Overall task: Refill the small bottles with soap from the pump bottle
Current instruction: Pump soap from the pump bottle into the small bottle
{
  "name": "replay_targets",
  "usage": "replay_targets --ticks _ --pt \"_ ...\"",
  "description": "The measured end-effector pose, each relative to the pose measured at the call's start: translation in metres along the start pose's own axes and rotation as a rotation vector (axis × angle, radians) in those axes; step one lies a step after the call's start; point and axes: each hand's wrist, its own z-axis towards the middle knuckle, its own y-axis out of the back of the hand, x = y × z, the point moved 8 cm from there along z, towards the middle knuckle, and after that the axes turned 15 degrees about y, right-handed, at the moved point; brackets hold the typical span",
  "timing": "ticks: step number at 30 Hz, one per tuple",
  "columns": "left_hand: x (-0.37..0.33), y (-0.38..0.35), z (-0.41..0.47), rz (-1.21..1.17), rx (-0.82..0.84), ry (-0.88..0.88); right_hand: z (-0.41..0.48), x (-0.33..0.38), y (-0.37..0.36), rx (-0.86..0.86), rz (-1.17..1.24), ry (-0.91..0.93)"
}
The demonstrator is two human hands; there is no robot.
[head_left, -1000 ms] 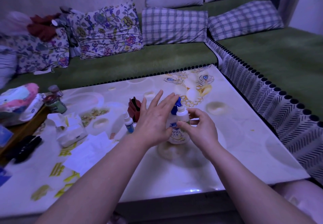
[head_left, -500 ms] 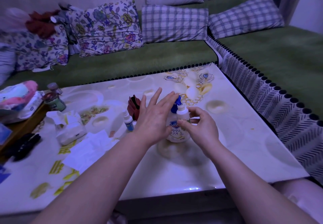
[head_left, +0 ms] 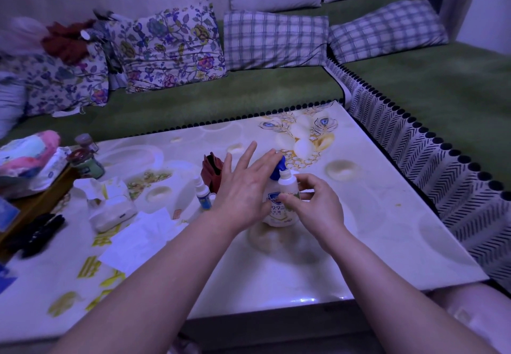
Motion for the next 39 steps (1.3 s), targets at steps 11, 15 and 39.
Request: replay_targets --ticks 11,15,39 --pt "-0.0015 0.0041 0.0018 0.005 0.018 0.003 0.0063 0.0036 0.0032 -0.016 0.016 0.011" --pt "-0.0012 0.0035 0.0006 -0.015 0.014 0.003 0.0062 0.0036 0.0041 -0.019 0.018 0.017" --pt "0.0009 -0.0019 -0.0024 -0.035 -0.034 0.030 0.0043 0.0026 0.0016 -0.010 0.003 0.022"
